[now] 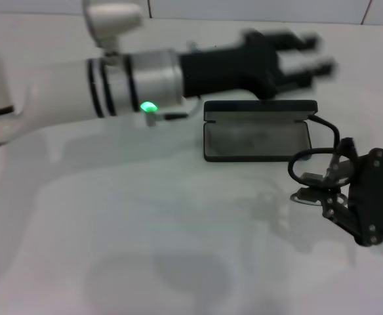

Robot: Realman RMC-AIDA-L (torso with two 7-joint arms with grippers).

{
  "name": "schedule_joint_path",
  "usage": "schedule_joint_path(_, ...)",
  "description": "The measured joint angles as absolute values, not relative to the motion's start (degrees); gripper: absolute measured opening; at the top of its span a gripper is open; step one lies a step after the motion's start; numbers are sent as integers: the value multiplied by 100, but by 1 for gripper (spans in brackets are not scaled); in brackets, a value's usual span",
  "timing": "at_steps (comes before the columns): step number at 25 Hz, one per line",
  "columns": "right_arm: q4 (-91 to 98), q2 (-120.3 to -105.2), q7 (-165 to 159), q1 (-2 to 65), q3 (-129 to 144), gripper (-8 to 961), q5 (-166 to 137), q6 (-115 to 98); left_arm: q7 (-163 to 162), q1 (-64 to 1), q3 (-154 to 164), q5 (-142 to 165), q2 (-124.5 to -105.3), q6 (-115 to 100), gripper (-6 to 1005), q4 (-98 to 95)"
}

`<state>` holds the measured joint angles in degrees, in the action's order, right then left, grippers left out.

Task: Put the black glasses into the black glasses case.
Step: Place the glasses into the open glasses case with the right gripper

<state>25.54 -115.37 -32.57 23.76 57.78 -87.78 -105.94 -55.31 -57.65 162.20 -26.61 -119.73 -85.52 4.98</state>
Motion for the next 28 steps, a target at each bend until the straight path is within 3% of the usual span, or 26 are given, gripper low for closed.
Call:
schedule_joint_path(6,3157,-11625,-3259,2260,5896,95,-8772,-9455,-5484,-5298,16256,-3923,-11951,-8228,542,901)
schedule_joint_path(28,5761,-11619,-3985,1742,9505,124,-8375,-4731,-5432,-5188,16269,-4007,-11948,-8208,542,922)
